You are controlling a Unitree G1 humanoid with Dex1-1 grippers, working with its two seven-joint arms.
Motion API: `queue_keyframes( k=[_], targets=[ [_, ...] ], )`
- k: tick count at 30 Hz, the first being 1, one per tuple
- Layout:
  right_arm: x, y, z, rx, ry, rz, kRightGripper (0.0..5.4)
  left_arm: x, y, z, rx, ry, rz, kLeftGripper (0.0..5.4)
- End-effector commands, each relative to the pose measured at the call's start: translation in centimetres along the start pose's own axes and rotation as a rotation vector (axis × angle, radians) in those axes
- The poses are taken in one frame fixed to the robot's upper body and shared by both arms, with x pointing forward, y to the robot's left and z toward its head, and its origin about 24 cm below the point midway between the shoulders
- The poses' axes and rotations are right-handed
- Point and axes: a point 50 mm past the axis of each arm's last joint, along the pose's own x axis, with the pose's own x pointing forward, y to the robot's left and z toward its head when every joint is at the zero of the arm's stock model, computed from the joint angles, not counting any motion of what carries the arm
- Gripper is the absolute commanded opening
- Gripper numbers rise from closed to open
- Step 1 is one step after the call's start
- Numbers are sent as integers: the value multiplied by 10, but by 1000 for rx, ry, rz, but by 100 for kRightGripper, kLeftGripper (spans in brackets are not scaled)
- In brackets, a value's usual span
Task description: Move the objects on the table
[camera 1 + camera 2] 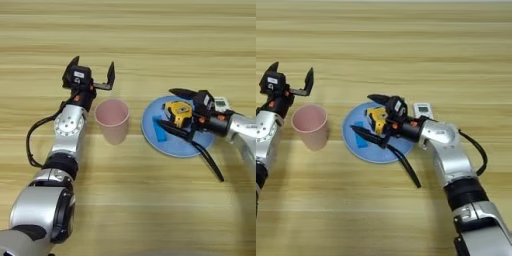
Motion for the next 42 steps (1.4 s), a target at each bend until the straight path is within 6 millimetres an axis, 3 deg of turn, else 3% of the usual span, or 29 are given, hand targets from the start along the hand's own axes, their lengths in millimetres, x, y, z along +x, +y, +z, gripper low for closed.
queue_keyframes(
  k=[1,16,31,42],
  targets=[
    [13,1,2,-14,0,31,537,4,-3,4,8,-15,-14,540],
    [40,24,-10,-54,42,155,537,3,-4,4,9,-24,-15,540],
    [68,31,-2,-90,7,105,537,2,-5,5,8,-29,-15,540],
    [82,39,-6,-71,28,128,537,2,-5,5,8,-31,-16,540]
  ],
)
